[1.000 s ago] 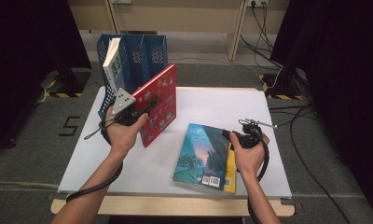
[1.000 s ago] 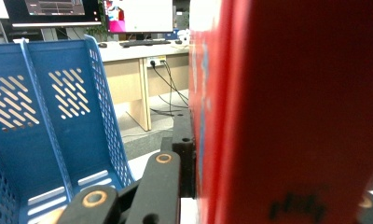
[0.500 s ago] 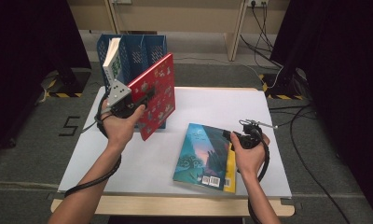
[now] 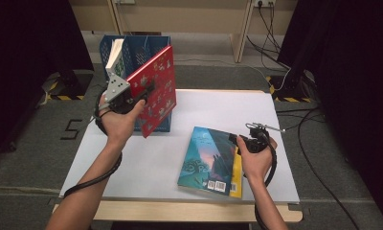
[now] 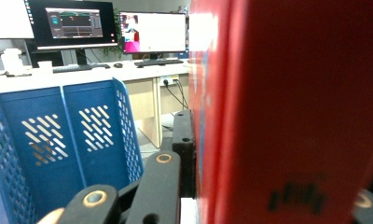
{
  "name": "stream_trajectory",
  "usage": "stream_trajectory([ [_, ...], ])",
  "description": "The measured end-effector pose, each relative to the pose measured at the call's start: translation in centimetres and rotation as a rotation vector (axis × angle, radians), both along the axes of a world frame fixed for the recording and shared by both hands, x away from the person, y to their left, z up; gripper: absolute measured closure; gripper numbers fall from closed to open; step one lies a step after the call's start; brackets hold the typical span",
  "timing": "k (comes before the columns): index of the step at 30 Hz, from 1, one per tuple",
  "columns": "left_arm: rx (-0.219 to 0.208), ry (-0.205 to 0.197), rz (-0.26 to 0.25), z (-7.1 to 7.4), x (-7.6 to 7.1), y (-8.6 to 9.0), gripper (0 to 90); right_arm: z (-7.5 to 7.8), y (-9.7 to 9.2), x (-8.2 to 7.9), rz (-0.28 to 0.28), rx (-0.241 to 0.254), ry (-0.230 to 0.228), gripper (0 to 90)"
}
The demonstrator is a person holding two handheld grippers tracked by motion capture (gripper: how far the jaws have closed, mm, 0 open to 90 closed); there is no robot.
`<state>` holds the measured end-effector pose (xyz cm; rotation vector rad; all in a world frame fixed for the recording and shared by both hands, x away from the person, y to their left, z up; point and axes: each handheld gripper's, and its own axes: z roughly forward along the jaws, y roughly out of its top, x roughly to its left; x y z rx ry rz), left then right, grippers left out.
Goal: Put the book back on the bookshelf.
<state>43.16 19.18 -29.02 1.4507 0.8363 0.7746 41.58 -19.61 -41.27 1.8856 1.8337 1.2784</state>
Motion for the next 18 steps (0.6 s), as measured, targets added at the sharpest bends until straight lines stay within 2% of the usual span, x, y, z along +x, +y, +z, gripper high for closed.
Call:
stream_trajectory([
  [18, -0.005, -0.012, 0.073, 1.3, 1.6, 2.0, 79.5, -0.2, -0.1, 0.1, -0.002, -0.012, -0.003, 54.0],
])
